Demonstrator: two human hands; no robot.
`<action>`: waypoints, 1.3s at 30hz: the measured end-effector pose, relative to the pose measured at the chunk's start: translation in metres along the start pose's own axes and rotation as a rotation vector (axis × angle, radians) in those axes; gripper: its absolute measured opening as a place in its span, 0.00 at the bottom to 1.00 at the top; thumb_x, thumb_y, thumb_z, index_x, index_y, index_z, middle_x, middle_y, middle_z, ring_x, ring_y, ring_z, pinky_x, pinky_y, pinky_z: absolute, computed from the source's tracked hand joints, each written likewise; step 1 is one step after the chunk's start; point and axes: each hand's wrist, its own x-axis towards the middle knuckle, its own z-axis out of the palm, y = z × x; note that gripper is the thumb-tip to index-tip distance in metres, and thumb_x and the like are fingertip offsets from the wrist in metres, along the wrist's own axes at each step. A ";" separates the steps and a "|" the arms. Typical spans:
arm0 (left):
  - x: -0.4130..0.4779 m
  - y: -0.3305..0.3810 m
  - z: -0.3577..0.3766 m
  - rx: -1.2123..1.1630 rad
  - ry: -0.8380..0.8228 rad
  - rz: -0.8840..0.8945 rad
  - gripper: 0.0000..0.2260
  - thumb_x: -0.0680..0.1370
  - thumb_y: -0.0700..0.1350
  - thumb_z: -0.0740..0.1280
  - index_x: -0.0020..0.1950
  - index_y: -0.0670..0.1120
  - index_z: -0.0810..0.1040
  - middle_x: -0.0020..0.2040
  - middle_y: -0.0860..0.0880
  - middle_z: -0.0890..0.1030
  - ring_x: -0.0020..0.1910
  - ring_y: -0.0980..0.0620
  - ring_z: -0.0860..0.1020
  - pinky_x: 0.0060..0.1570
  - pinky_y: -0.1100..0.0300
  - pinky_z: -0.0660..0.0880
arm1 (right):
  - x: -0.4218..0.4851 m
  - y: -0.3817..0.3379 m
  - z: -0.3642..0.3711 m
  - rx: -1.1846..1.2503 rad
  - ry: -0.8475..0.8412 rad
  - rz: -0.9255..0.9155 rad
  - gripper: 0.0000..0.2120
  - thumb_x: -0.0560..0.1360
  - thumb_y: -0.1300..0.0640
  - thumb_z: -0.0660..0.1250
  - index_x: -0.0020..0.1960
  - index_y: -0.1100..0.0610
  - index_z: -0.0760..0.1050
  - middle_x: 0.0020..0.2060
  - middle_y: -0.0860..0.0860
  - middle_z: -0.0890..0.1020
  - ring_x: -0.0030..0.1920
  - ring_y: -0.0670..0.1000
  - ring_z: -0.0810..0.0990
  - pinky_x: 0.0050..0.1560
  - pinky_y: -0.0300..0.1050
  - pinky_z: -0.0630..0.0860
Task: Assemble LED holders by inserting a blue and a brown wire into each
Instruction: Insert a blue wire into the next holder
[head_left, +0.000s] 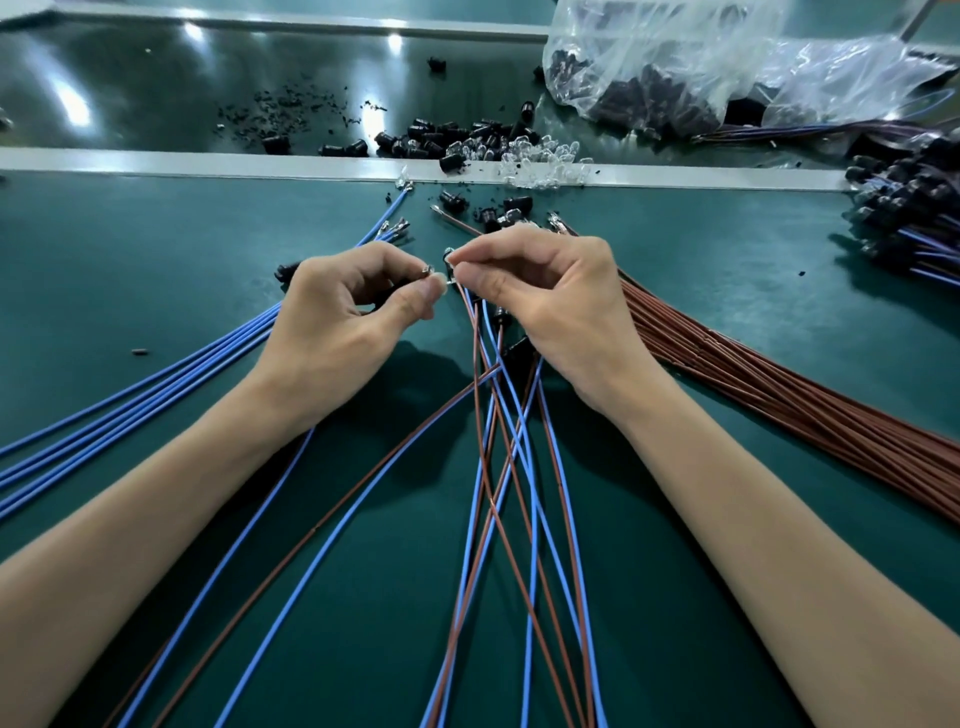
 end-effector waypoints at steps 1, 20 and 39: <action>0.000 0.000 0.000 -0.007 -0.002 -0.003 0.05 0.76 0.39 0.68 0.41 0.46 0.78 0.33 0.54 0.78 0.28 0.65 0.74 0.34 0.77 0.66 | 0.000 0.000 -0.001 0.002 -0.008 -0.002 0.08 0.71 0.67 0.72 0.48 0.59 0.81 0.39 0.49 0.83 0.42 0.41 0.81 0.46 0.34 0.75; 0.000 0.000 -0.003 -0.113 -0.092 -0.077 0.05 0.74 0.47 0.68 0.40 0.47 0.79 0.30 0.57 0.79 0.27 0.62 0.69 0.31 0.71 0.66 | 0.001 0.006 -0.001 -0.247 -0.009 -0.223 0.07 0.68 0.65 0.74 0.46 0.63 0.83 0.40 0.51 0.82 0.41 0.42 0.79 0.47 0.35 0.75; 0.002 -0.001 -0.005 -0.230 -0.156 -0.160 0.08 0.73 0.49 0.65 0.39 0.46 0.79 0.29 0.53 0.77 0.26 0.59 0.67 0.27 0.71 0.63 | -0.001 -0.002 0.004 -0.391 0.065 -0.359 0.02 0.70 0.66 0.73 0.43 0.64 0.83 0.39 0.52 0.82 0.39 0.46 0.80 0.45 0.36 0.76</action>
